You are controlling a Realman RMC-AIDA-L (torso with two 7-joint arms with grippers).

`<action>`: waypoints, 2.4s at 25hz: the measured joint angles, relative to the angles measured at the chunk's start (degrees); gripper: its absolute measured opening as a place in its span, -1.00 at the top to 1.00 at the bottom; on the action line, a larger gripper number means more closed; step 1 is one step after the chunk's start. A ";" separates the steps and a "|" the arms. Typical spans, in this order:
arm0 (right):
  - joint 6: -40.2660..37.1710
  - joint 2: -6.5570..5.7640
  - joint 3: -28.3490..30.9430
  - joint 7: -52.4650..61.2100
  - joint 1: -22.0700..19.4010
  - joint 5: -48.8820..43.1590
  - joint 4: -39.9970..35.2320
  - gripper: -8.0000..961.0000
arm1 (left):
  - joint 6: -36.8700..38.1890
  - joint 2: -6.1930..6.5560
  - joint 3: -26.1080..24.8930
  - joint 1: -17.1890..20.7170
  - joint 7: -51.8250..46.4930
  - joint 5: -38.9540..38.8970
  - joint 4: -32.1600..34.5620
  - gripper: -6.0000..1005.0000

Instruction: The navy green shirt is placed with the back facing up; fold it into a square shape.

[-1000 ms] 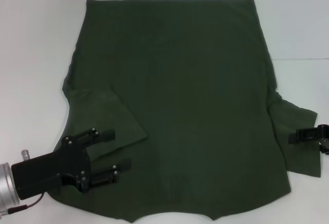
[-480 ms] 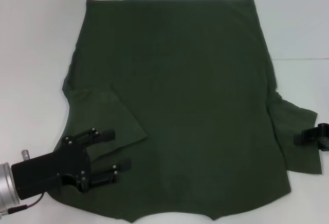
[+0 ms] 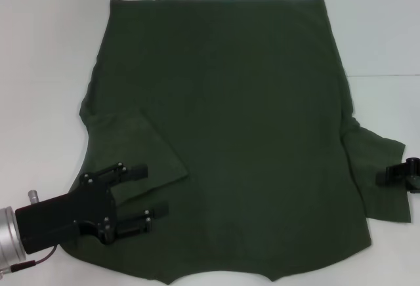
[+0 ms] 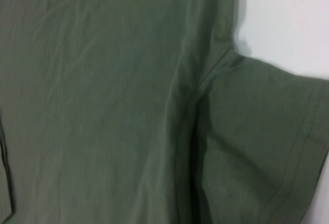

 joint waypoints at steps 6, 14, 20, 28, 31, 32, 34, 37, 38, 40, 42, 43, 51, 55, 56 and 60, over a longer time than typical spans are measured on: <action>0.41 0.03 -0.02 -0.24 -0.09 -0.01 0.00 0.32 | 0.00 -0.01 0.00 0.00 0.00 0.00 0.00 -0.61; 1.12 0.35 -0.34 -1.24 -0.27 -0.11 0.00 0.45 | 0.00 -0.09 0.00 0.09 0.00 0.00 0.00 -0.61; 1.13 0.37 -0.10 -1.79 -0.45 -0.11 0.00 0.91 | 0.05 -0.09 0.00 0.09 0.00 0.00 0.00 -0.61; -0.89 -0.56 0.08 -4.76 -0.80 -0.08 -1.00 0.94 | 0.18 -0.09 0.00 0.09 -0.01 0.00 0.00 -0.60; -2.59 -1.41 0.78 -6.46 -1.19 0.01 -2.60 0.94 | 0.21 -0.09 0.00 0.05 -0.10 0.00 0.00 -0.60; -3.80 -1.82 1.15 -7.31 -1.41 0.03 -3.94 0.93 | 0.26 -0.09 0.00 0.05 -0.14 0.00 0.00 -0.60; -4.42 -2.02 1.23 -7.60 -1.53 0.00 -4.70 0.93 | 0.37 -0.09 0.00 0.03 -0.27 0.00 0.00 -0.60; -5.64 -2.50 1.25 -7.93 -1.85 -0.26 -6.93 0.92 | 0.50 -0.09 0.00 0.01 -0.37 0.00 0.02 -0.60; -5.95 -2.66 1.22 -7.93 -1.96 -0.33 -7.70 0.91 | 0.52 -0.09 0.00 0.00 -0.39 0.00 0.06 -0.60; -6.79 -2.92 1.03 -8.06 -2.14 -0.55 -9.08 0.91 | 0.53 -0.09 0.00 0.00 -0.44 0.00 0.11 -0.60; -7.74 -3.03 1.06 -8.52 -2.29 -1.27 -10.75 0.90 | 0.53 -0.09 0.00 -0.03 -0.48 0.00 0.16 -0.60; -8.01 -3.07 1.12 -8.80 -2.33 -1.59 -11.38 0.90 | 0.53 -0.08 -0.04 -0.05 -0.50 0.00 0.17 -0.60; -8.51 -3.21 1.52 -10.38 -2.43 -4.16 -14.81 0.88 | 0.61 0.08 -0.79 -0.18 -0.54 0.00 0.10 -0.60; -8.36 -3.32 1.94 -10.86 -2.50 -4.19 -16.29 0.86 | 0.62 0.09 -0.86 -0.18 -0.54 0.00 0.06 -0.60; -8.35 -3.39 2.16 -10.96 -2.53 -4.20 -16.71 0.86 | 0.62 0.09 -0.88 -0.18 -0.54 0.00 0.04 -0.60; -8.34 -3.64 2.47 -11.20 -2.58 -4.22 -17.87 0.85 | 0.62 0.09 -0.88 -0.18 -0.53 0.00 0.00 -0.60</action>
